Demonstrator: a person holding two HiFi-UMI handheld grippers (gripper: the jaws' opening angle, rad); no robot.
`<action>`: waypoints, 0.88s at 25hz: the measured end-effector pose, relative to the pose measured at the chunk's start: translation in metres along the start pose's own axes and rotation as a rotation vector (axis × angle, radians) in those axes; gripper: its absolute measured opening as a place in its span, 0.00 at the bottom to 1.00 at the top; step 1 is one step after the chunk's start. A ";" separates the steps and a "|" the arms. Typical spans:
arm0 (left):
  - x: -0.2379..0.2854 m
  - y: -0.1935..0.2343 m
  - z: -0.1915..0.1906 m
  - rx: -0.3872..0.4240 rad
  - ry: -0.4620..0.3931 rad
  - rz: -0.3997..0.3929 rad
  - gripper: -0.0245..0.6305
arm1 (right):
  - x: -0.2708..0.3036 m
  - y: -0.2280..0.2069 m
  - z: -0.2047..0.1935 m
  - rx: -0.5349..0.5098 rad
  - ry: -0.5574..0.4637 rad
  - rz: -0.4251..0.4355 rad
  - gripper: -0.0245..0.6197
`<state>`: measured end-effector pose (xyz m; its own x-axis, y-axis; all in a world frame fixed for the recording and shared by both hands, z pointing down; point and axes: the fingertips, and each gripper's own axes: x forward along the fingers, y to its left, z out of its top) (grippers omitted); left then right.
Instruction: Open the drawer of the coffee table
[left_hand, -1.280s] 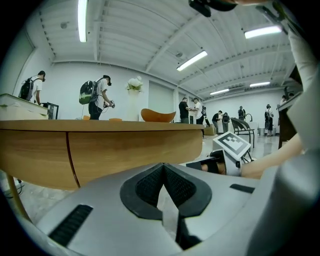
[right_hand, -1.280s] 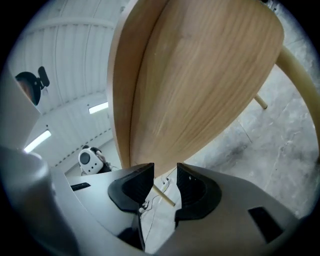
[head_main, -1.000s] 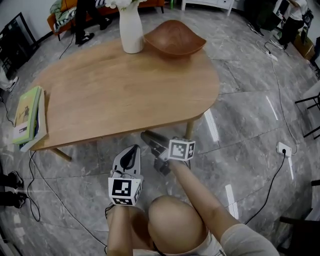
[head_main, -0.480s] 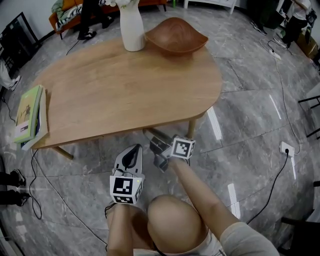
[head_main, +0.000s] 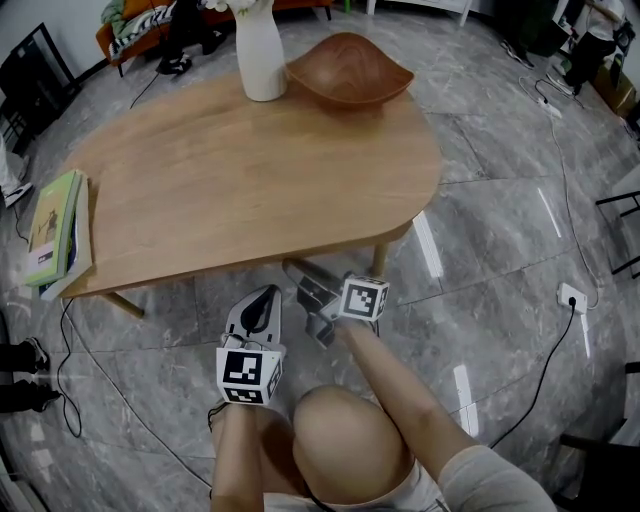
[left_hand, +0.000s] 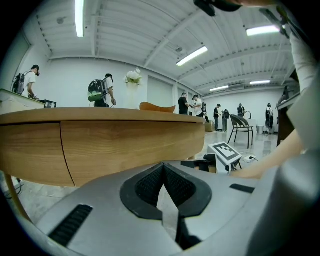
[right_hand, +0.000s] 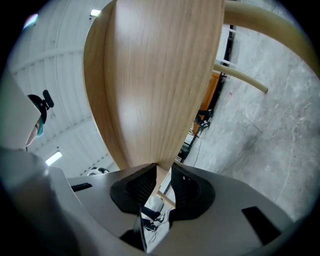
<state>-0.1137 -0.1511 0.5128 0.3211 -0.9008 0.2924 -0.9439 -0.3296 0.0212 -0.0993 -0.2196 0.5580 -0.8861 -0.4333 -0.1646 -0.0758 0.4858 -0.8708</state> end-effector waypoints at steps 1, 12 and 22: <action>0.001 0.001 0.000 -0.001 0.003 0.002 0.05 | 0.000 0.001 -0.001 0.003 0.002 0.001 0.19; 0.000 0.000 0.002 -0.002 -0.010 -0.002 0.05 | -0.010 0.001 -0.010 -0.023 0.023 -0.010 0.18; -0.002 -0.001 0.014 0.020 -0.036 0.016 0.05 | -0.020 0.006 -0.021 -0.053 0.076 -0.008 0.17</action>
<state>-0.1122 -0.1526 0.4987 0.3093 -0.9154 0.2576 -0.9472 -0.3207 -0.0023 -0.0914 -0.1916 0.5660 -0.9173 -0.3796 -0.1203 -0.1055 0.5229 -0.8459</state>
